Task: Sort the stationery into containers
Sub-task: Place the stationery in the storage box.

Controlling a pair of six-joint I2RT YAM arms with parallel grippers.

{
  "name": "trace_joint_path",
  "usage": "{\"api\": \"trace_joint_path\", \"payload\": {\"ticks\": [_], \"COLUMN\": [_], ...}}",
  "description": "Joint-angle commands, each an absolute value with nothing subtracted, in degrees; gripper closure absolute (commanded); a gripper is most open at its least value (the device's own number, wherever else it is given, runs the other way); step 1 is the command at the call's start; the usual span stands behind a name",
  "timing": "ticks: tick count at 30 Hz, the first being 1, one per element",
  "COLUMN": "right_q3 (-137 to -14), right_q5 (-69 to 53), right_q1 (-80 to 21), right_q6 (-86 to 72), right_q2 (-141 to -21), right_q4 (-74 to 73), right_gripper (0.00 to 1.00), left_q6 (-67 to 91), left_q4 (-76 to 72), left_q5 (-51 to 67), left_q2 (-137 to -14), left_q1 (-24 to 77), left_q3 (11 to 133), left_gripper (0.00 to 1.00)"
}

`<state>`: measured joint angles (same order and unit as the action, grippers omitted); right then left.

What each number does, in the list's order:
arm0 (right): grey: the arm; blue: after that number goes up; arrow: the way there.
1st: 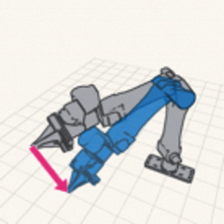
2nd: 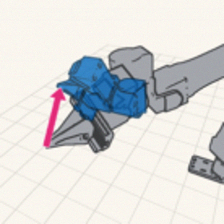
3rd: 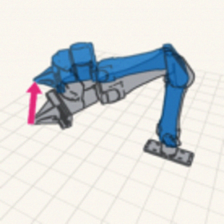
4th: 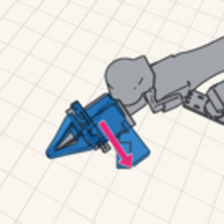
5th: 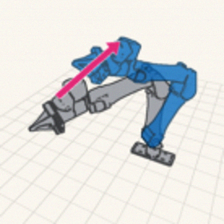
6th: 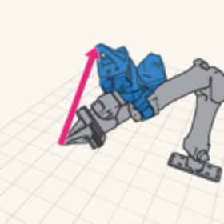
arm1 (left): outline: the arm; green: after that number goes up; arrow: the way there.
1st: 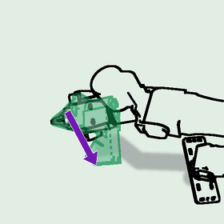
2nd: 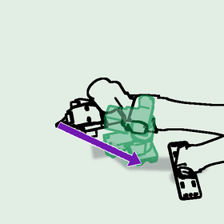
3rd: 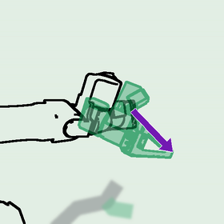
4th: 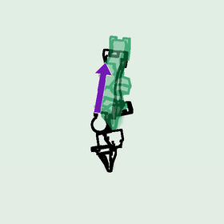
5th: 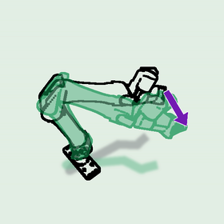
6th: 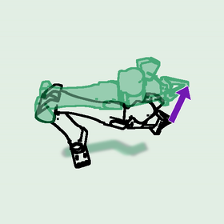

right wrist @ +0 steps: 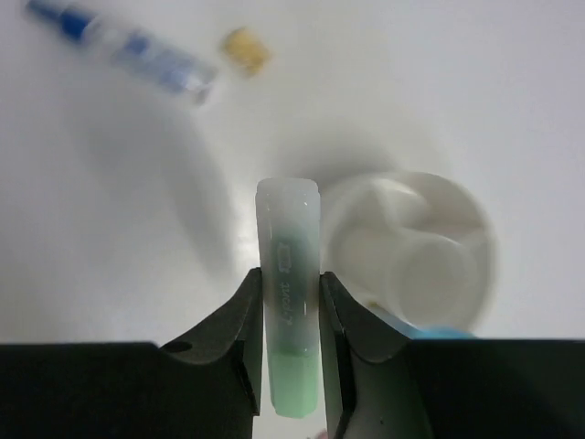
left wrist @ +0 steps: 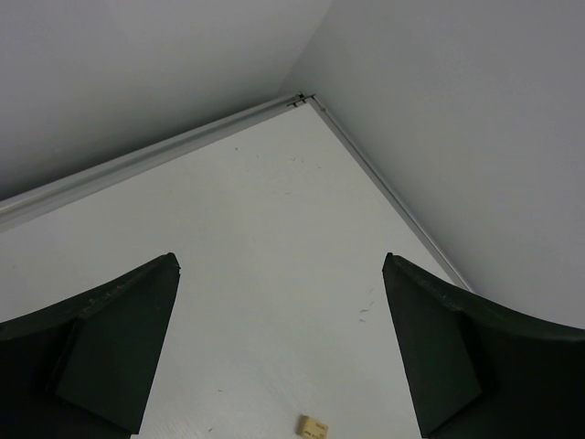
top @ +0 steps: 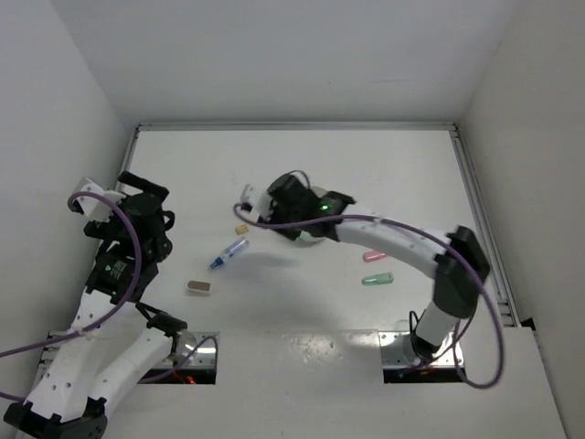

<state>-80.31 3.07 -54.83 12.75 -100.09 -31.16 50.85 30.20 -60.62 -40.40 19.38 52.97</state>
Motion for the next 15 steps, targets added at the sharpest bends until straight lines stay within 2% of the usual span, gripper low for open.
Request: {"api": "trace_joint_path", "payload": {"ticks": [1,6,8,12,15], "right_q3": [-72.7,-65.0,-62.9,-50.6,-46.9], "right_q5": [15.2,22.2,20.2,7.1,1.3], "right_q1": [-50.7,-44.6,-41.1,-35.9,-32.1], "right_q6": [5.0,-8.9,-14.2,-28.4,-35.4], "right_q2": [-89.5,-82.2,-78.9,-71.2,-70.2], "right_q4": [-16.1,-7.7,-5.9,7.1,9.6], "right_gripper": [1.0,1.0,1.0,1.0,1.0], "left_q6": [49.7,49.7,49.2,49.2,48.2], "left_q4": [27.7,27.1,26.5,26.0,25.4], "left_q5": [-59.3,-57.3,-56.6,-56.1,-55.5], "left_q2": [-41.0,-42.4,-43.0,-44.2,-44.7], "left_q1": [18.8,18.8,18.8,18.8,18.8], "left_q3": [52.7,52.2,52.2,52.2,52.2], "left_gripper": [0.0,0.0,0.02,0.02,0.02]}}
